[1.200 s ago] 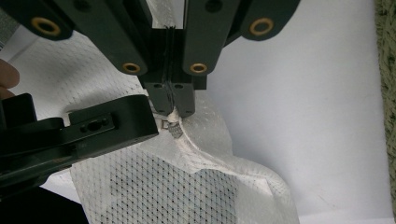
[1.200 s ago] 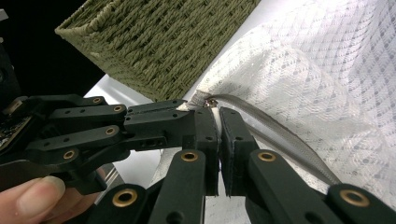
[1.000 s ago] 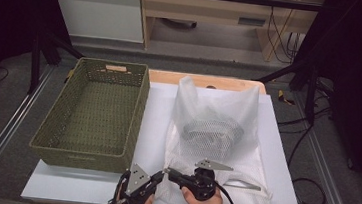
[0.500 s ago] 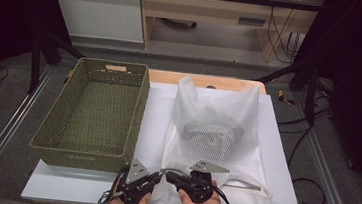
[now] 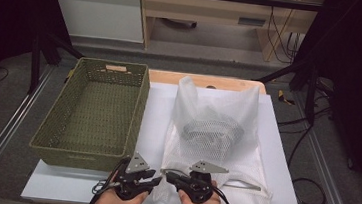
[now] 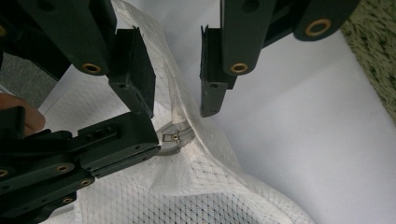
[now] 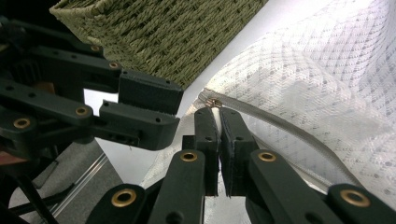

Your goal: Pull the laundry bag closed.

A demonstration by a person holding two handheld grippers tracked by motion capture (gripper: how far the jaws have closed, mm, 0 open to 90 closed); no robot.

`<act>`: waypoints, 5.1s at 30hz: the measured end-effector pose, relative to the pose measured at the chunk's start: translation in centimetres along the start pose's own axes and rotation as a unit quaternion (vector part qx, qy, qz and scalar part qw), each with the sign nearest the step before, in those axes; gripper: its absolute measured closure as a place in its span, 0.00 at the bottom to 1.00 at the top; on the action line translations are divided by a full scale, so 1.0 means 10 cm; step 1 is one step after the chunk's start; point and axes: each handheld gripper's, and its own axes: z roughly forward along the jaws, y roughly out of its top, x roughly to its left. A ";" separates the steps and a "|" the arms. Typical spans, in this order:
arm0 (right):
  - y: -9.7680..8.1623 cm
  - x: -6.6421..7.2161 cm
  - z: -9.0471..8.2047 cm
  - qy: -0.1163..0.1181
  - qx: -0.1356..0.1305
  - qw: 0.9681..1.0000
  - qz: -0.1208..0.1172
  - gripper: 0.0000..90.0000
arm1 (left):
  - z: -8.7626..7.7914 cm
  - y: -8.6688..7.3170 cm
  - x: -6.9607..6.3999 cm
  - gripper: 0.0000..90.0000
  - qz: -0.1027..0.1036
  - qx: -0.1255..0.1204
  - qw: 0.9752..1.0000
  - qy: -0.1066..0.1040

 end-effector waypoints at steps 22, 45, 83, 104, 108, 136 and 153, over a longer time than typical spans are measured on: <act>0.00 0.00 0.00 0.000 -0.001 1.000 0.002 0.97 | 0.19 0.08 0.10 0.88 -0.006 0.039 0.999 -0.027; -0.01 -0.06 0.03 -0.008 0.003 1.000 0.002 0.97 | 0.12 0.02 -0.01 0.99 -0.003 -0.015 1.000 0.001; 0.11 -0.40 -0.33 -0.031 0.047 0.998 -0.016 0.96 | 0.19 -0.20 0.04 0.98 -0.038 -0.050 0.998 0.012; 0.11 -0.50 -0.62 -0.059 0.058 0.996 -0.046 0.96 | 0.21 -0.24 0.08 0.98 -0.049 -0.051 0.997 0.022; 0.11 -0.53 -0.67 -0.062 0.056 0.996 -0.042 0.96 | 0.21 -0.24 0.08 0.98 -0.047 -0.050 0.997 0.023; 0.12 -0.69 -0.79 -0.056 0.058 0.996 -0.044 0.96 | 0.23 -0.24 0.06 0.98 -0.043 -0.048 0.998 0.024; 0.07 -0.66 -0.92 -0.062 0.058 0.994 -0.065 0.96 | 0.24 -0.25 0.05 0.98 -0.043 -0.046 0.998 0.027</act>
